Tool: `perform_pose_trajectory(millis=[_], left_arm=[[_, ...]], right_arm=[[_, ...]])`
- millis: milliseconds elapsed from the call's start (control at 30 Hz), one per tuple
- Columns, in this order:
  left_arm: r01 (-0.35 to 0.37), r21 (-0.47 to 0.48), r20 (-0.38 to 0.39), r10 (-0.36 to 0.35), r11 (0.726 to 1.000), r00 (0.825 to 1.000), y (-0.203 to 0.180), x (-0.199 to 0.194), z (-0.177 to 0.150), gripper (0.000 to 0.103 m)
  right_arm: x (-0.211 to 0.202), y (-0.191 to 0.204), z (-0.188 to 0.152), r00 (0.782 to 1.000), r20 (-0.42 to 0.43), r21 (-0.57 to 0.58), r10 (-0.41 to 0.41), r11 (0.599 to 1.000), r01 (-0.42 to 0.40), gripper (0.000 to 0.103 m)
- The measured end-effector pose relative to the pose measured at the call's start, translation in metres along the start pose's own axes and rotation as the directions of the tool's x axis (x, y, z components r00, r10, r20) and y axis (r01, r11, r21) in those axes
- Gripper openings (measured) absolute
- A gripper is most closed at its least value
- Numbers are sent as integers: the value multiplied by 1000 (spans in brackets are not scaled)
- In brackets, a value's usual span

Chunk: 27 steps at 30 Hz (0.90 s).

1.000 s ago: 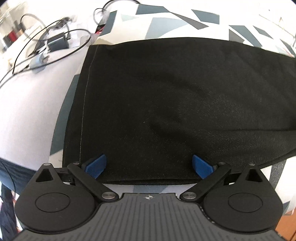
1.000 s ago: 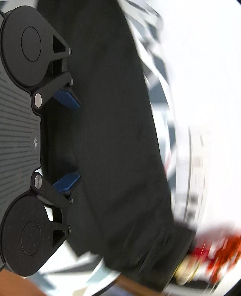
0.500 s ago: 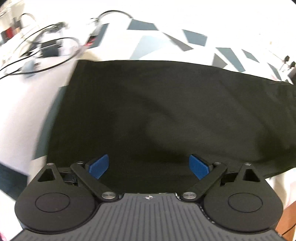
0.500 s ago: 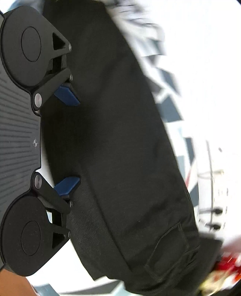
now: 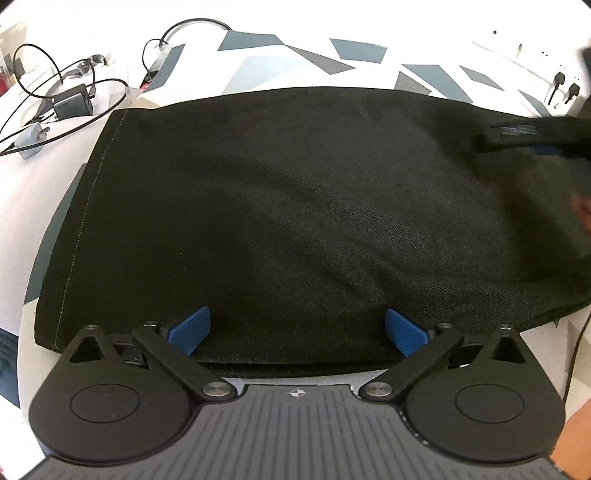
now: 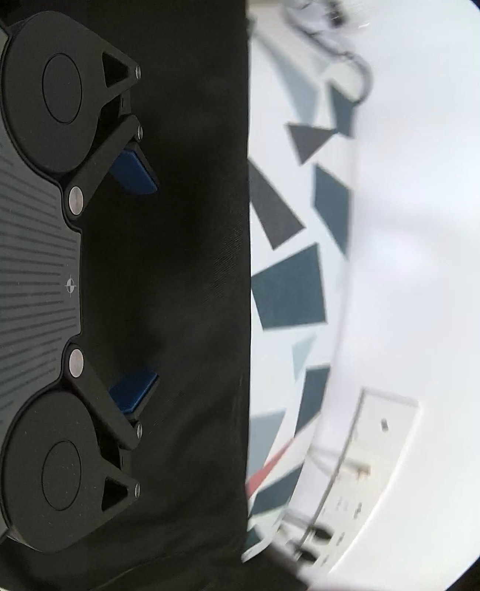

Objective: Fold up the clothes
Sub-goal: 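Press the folded black jeans flat with both grippers open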

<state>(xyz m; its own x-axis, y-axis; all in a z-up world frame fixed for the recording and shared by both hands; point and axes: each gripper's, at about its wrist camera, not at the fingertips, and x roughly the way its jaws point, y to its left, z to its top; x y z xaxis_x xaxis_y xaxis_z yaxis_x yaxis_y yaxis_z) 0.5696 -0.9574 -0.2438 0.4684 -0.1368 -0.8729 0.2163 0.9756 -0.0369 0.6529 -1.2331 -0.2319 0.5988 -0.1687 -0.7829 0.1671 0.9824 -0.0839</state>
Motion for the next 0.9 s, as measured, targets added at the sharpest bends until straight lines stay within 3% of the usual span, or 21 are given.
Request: perform_pose_trajectory(millis=[33,167,267,367,433,500,633,700,767,867,900], left_arm=[[-2,-4,6,2,1000,1000,0,0,-1,103],[-18,-24,23,19,1000,1000,-2,0,-2,103],[-46,-42,27,47,998,999,-1,-1,-3,103],[-67,-40,37,68,997,997,-1,-4,-5,103],[-71,-44,40,72,997,997,-1,-5,-6,103],[-73,-53,42,76,996,996,-2,-5,-6,103],[-74,-77,42,78,994,996,1,0,-3,103],[-73,-81,43,77,994,996,2,0,-2,103],[-72,-83,44,76,994,996,2,0,-2,103],[-64,-97,45,69,993,997,-4,-12,4,97],[-9,-85,90,17,996,996,-9,-22,7,97]], right_arm=[[11,0,7,1000,-1,12,3,1000,-3,102],[44,-9,35,998,50,121,40,992,-46,102],[50,-12,53,996,70,141,52,988,-62,99],[34,-19,60,982,118,83,147,984,-157,77],[26,-20,61,972,129,31,195,979,-201,77],[28,-13,52,975,94,-46,204,979,-200,72],[30,0,36,977,23,-199,212,959,-204,73],[37,-5,34,978,55,-137,199,972,-190,90],[45,-11,37,982,88,-29,168,986,-166,97],[43,-25,39,984,137,112,117,985,-133,92],[36,-35,37,980,168,164,109,977,-136,92]])
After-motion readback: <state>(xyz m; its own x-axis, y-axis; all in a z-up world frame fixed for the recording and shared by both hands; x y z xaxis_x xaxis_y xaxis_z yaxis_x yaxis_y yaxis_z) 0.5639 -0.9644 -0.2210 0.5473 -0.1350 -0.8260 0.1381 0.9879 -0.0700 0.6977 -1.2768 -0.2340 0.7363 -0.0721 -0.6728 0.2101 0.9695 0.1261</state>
